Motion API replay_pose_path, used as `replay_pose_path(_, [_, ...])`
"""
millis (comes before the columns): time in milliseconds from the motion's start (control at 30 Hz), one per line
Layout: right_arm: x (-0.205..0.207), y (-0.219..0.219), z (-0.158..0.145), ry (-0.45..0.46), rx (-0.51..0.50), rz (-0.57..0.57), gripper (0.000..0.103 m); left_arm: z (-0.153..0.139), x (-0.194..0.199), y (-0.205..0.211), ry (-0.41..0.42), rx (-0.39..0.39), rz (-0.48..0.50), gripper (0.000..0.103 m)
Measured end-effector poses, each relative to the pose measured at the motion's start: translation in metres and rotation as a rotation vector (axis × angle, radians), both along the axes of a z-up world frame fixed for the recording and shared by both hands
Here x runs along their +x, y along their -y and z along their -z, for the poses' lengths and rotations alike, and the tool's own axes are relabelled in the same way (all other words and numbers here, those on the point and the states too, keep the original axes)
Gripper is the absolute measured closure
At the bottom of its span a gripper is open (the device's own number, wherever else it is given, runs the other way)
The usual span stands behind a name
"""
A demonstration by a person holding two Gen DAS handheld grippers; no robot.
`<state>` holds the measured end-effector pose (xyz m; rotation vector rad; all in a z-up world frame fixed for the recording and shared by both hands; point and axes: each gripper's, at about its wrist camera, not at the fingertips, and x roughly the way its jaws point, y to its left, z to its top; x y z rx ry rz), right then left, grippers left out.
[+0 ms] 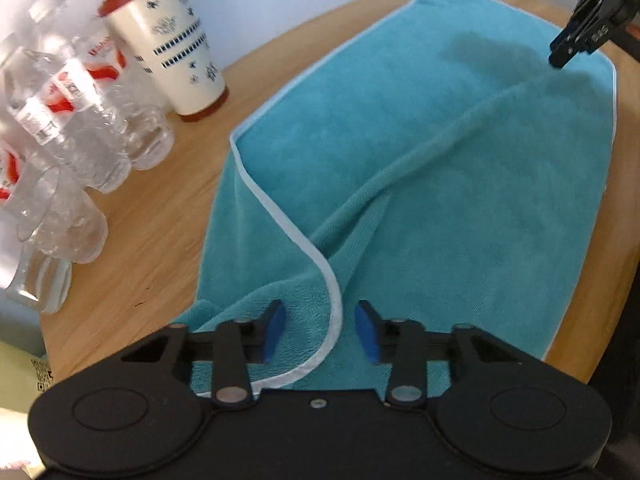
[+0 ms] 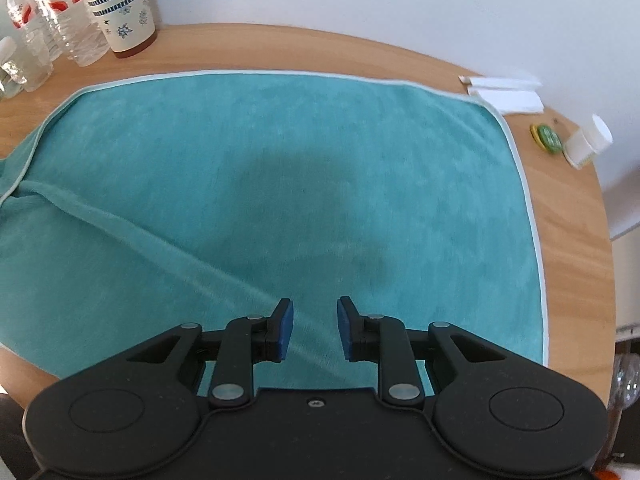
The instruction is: Fold towel
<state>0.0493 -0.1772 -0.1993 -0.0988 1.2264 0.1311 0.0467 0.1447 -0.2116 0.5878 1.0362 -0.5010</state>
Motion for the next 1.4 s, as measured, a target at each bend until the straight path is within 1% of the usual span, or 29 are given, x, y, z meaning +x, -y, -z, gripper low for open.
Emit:
replay_pose_path(33, [-0.002, 0.0, 0.001, -0.001, 0.004, 0.008, 0.076, 0.0, 0.001, -0.004, 0.001, -0.009, -0.005, 0.082])
replay_pose_path(100, [-0.005, -0.002, 0.002, -0.003, 0.002, 0.022, 0.076, -0.003, 0.004, -0.012, 0.004, -0.023, -0.013, 0.087])
replay_pose_path(200, [-0.009, -0.005, 0.004, -0.007, -0.001, 0.042, 0.076, -0.015, 0.009, -0.023, 0.011, -0.049, -0.041, 0.089])
replay_pose_path(333, [-0.01, -0.014, -0.001, 0.009, -0.002, 0.044, 0.076, -0.033, 0.023, -0.044, 0.049, -0.114, -0.137, 0.089])
replay_pose_path(400, [-0.008, -0.02, -0.003, 0.015, 0.006, 0.03, 0.076, -0.037, 0.031, -0.053, 0.066, -0.137, -0.181, 0.089])
replay_pose_path(467, [-0.006, -0.027, -0.005, 0.02, 0.014, 0.017, 0.076, -0.041, 0.045, -0.066, 0.086, -0.155, -0.255, 0.089])
replay_pose_path(533, [-0.004, -0.035, -0.007, 0.024, 0.014, -0.005, 0.076, -0.045, 0.056, -0.076, 0.105, -0.171, -0.308, 0.089])
replay_pose_path(633, [-0.001, -0.046, -0.006, 0.021, 0.008, -0.029, 0.076, -0.044, 0.076, -0.087, 0.137, -0.172, -0.375, 0.089])
replay_pose_path(700, [0.0, -0.05, -0.003, 0.005, 0.01, -0.031, 0.076, -0.043, 0.086, -0.092, 0.146, -0.169, -0.402, 0.089])
replay_pose_path(767, [0.001, -0.05, -0.001, -0.005, 0.005, -0.028, 0.076, -0.036, 0.105, -0.099, 0.147, -0.167, -0.45, 0.089])
replay_pose_path(833, [0.002, -0.05, 0.001, -0.016, 0.0, -0.025, 0.076, -0.034, 0.112, -0.103, 0.15, -0.164, -0.465, 0.089])
replay_pose_path(900, [0.004, -0.049, 0.003, -0.029, -0.007, -0.016, 0.076, -0.028, 0.125, -0.107, 0.149, -0.144, -0.483, 0.089])
replay_pose_path(967, [0.004, -0.047, 0.006, -0.044, -0.01, -0.004, 0.076, -0.021, 0.136, -0.11, 0.132, -0.14, -0.496, 0.089])
replay_pose_path(1167, [0.005, -0.043, 0.015, -0.081, -0.006, 0.025, 0.076, -0.003, 0.144, -0.113, 0.105, -0.097, -0.502, 0.089])
replay_pose_path(1233, [0.005, -0.042, 0.015, -0.079, -0.002, 0.026, 0.076, -0.001, 0.143, -0.112, 0.109, -0.094, -0.502, 0.089])
replay_pose_path(1300, [0.004, -0.04, 0.015, -0.08, 0.003, 0.025, 0.074, 0.0, 0.143, -0.112, 0.122, -0.093, -0.503, 0.089])
replay_pose_path(1333, [0.003, -0.039, 0.016, -0.081, 0.007, 0.029, 0.07, -0.001, 0.143, -0.112, 0.128, -0.089, -0.509, 0.089])
replay_pose_path(1367, [0.002, -0.037, 0.016, -0.082, 0.011, 0.034, 0.067, -0.001, 0.143, -0.111, 0.141, -0.077, -0.515, 0.089])
replay_pose_path(1400, [0.001, -0.036, 0.016, -0.083, 0.015, 0.038, 0.067, -0.001, 0.143, -0.111, 0.155, -0.065, -0.52, 0.089])
